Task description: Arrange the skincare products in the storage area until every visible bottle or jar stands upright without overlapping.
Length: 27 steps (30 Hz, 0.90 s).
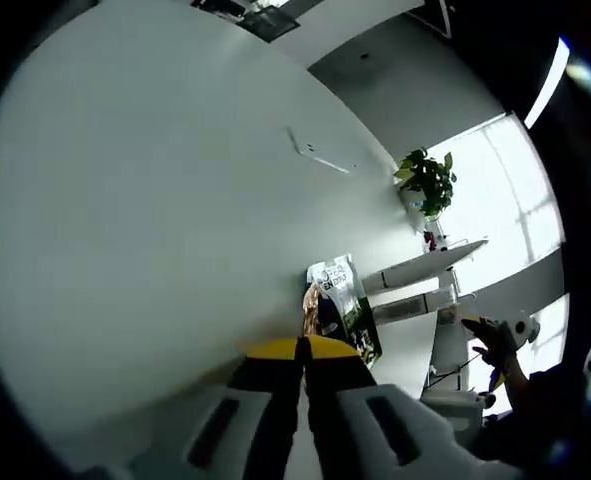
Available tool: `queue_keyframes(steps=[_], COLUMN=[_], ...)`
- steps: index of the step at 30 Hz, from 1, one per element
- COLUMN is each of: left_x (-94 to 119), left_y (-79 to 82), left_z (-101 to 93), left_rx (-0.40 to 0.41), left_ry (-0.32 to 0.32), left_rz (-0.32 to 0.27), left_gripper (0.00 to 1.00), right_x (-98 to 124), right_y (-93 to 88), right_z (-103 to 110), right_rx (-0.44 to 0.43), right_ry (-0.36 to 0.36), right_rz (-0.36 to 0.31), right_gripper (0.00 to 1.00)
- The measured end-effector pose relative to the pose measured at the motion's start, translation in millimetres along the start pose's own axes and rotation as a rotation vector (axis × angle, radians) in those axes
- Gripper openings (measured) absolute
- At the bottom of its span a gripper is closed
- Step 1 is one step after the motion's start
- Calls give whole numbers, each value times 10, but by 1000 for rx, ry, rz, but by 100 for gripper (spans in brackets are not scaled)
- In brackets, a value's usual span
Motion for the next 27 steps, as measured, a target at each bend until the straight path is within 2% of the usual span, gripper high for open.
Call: queue_keyframes(steps=[6,11,21,27], left_x=[-34,-64,-142,-179], left_y=[33,76,-16,-47], left_z=[87,116,123,167], left_rx=[13,40,39,18], left_ry=[45,50,83,120], left_rz=[37,28,80,140], left_gripper=[0,0,0,0], right_x=[6,6,-11,-6], right_y=[-45,-57,-71,-87], right_z=[0,-10,-18,-28], right_rx=[-11,-17,-26,-31], right_ry=[-4,-6,-5,-10], right_rz=[6,7,7,11], right_gripper=[99,99,98,98])
Point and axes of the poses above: the point that each gripper's makers call its tool centre point, and the gripper's own axes: x roughly backward along the fingers, z roughly to its left, y roughly out of its top, the point moved 2 cm from there along x, roughly backward along the fingers, and after that the axes turned 2 degrees about y, right-handed, at the moved point
